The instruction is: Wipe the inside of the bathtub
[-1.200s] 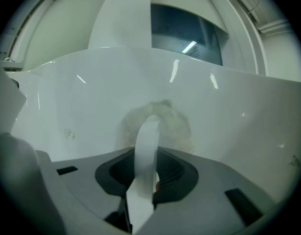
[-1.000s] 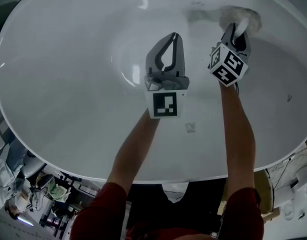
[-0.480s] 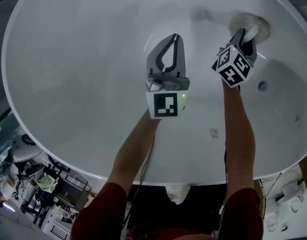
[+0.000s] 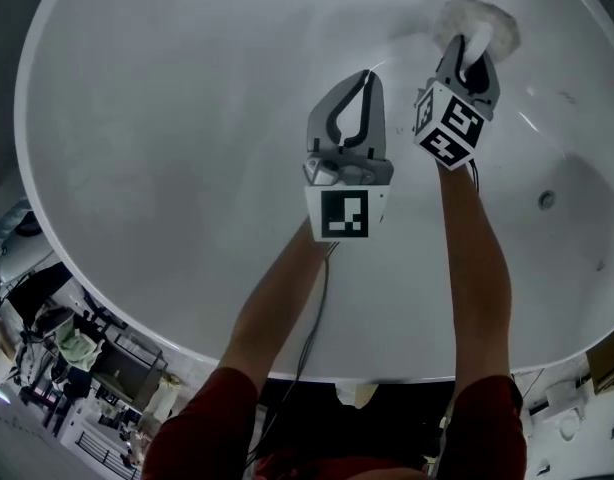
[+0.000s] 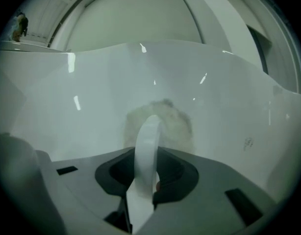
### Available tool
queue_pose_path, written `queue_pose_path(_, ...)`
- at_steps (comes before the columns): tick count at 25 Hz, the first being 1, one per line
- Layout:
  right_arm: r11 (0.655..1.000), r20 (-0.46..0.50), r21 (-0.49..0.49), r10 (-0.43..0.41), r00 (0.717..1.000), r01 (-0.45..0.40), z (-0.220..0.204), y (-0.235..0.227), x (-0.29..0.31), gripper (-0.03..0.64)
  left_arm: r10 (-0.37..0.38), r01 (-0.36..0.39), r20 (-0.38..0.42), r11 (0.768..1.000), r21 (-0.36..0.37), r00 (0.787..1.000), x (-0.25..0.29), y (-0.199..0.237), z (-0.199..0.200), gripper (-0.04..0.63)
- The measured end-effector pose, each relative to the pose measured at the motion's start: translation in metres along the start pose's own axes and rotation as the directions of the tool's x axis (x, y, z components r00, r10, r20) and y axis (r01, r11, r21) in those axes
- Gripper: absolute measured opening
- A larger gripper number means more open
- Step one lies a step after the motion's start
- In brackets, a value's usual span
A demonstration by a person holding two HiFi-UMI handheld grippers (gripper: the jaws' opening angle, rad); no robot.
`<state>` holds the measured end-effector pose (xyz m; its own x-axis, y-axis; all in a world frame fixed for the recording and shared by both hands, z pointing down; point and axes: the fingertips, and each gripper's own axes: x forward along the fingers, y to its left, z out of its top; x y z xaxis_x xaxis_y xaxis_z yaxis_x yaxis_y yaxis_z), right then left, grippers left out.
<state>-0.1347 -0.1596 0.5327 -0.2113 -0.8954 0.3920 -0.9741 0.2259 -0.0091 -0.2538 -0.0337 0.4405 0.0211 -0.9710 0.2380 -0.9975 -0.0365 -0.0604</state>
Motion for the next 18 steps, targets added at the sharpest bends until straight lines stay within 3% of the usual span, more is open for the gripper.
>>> queue_pose_path(5, 0.997, 0.010, -0.016, 0.072, 0.997, -0.071, 0.010, 0.078, 0.011, 0.097, 0.036, -0.037, -0.020, 0.999, -0.005, 0.999, -0.011, 0.051, -0.010, 0.015)
queue_pose_path(12, 0.992, 0.019, -0.032, 0.126, 0.992, -0.125, 0.019, 0.132, 0.005, 0.096, 0.109, -0.110, -0.021, 0.992, -0.056, 0.994, -0.027, 0.101, -0.019, 0.015)
queue_pose_path(15, 0.988, 0.009, -0.034, 0.152, 0.988, -0.151, 0.016, 0.138, 0.003, 0.096, 0.133, -0.134, -0.016, 0.987, -0.086, 0.991, -0.029, 0.104, -0.020, 0.015)
queue_pose_path(18, 0.984, -0.011, -0.051, 0.169, 0.986, -0.169, 0.013, 0.128, 0.003, 0.095, 0.123, -0.123, -0.007, 0.990, -0.071, 0.992, -0.029, 0.092, -0.013, 0.015)
